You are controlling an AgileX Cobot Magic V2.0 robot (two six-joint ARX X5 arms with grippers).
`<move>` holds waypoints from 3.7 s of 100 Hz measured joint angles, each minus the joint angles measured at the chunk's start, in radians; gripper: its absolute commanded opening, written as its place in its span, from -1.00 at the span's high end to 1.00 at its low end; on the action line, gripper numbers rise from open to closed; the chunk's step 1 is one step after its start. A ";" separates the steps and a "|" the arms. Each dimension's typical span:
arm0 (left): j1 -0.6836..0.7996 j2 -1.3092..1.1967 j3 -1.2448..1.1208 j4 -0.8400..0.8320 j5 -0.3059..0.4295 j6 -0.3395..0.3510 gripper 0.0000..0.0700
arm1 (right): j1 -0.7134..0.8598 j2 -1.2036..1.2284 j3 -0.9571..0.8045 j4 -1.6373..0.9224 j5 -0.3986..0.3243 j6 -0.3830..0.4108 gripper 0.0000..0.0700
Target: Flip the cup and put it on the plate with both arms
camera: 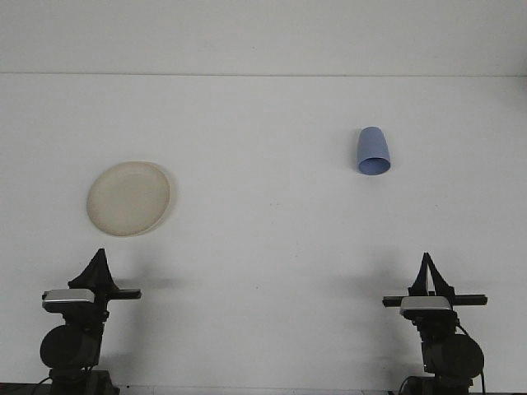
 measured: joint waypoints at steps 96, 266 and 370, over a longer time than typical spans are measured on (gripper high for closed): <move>0.000 0.000 0.000 0.000 0.000 0.000 0.96 | 0.000 0.000 0.000 0.000 -0.003 0.030 1.00; 0.000 0.000 0.000 0.000 0.000 0.000 0.96 | 0.000 1.320 0.692 0.265 -0.116 0.338 -0.55; 0.000 0.000 0.000 0.000 0.000 0.000 0.96 | -0.029 2.035 1.088 0.625 -0.110 0.202 0.99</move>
